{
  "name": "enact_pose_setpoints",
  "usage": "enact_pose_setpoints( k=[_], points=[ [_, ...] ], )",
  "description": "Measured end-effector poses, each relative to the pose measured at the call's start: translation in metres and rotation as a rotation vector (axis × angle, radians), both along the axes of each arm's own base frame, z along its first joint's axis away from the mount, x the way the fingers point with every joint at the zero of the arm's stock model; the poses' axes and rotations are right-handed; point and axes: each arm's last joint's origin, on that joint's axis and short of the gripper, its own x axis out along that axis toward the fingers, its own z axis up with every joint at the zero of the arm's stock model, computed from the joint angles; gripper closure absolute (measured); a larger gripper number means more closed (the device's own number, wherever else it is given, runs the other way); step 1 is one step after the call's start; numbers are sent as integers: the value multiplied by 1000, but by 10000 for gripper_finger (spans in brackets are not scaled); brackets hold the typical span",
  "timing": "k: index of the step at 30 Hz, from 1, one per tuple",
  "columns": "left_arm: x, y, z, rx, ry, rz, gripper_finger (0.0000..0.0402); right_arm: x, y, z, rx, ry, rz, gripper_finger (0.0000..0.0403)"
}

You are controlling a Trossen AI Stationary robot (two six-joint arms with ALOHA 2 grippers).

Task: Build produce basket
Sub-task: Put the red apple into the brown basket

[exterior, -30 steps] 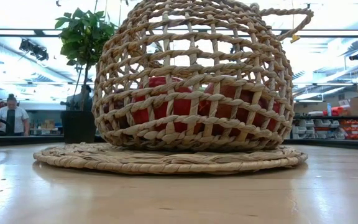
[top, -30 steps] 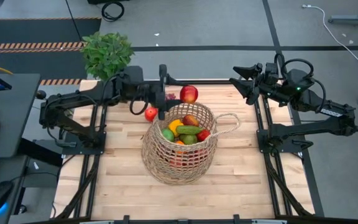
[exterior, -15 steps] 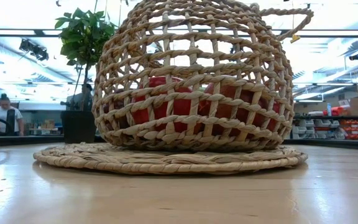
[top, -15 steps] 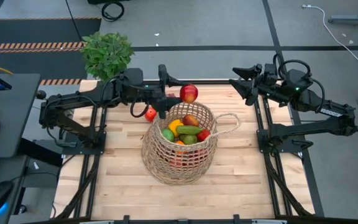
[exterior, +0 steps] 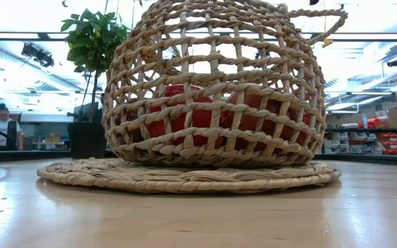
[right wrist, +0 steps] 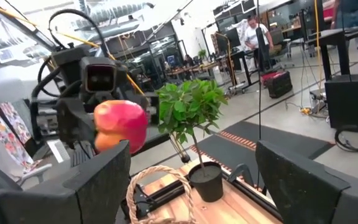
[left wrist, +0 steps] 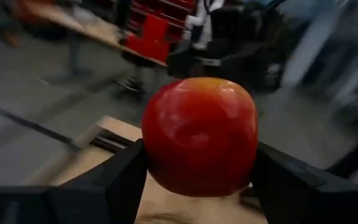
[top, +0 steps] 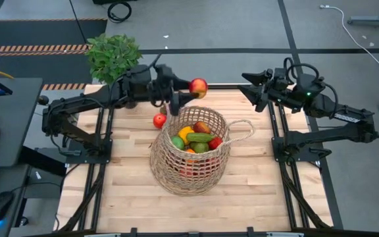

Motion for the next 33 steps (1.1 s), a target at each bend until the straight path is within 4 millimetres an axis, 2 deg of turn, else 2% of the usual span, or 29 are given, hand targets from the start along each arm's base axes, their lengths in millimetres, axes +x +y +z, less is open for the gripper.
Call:
enact_pose_setpoints(
  k=[4, 8, 13, 19, 28, 33],
  points=[
    [-2, 9, 5, -256, -89, -134, 140, 1, 0, 0, 2, 1, 0, 54],
    [-6, 16, 21, -421, -238, -283, 141, 1, 0, 0, -30, 14, -4, 54],
    [-15, 23, 41, -538, -397, -447, 139, 1, 0, 0, -44, 20, -6, 54],
    [-27, 28, 57, -544, -498, -615, 140, 1, 0, 0, -67, 30, -9, 54],
    [-29, 32, 57, -531, -496, -608, 141, 1, 0, 0, -91, 40, -12, 54],
    [-15, 28, 35, -510, -322, -475, 141, 1, -1, 0, -91, 41, -19, 54]
  ],
)
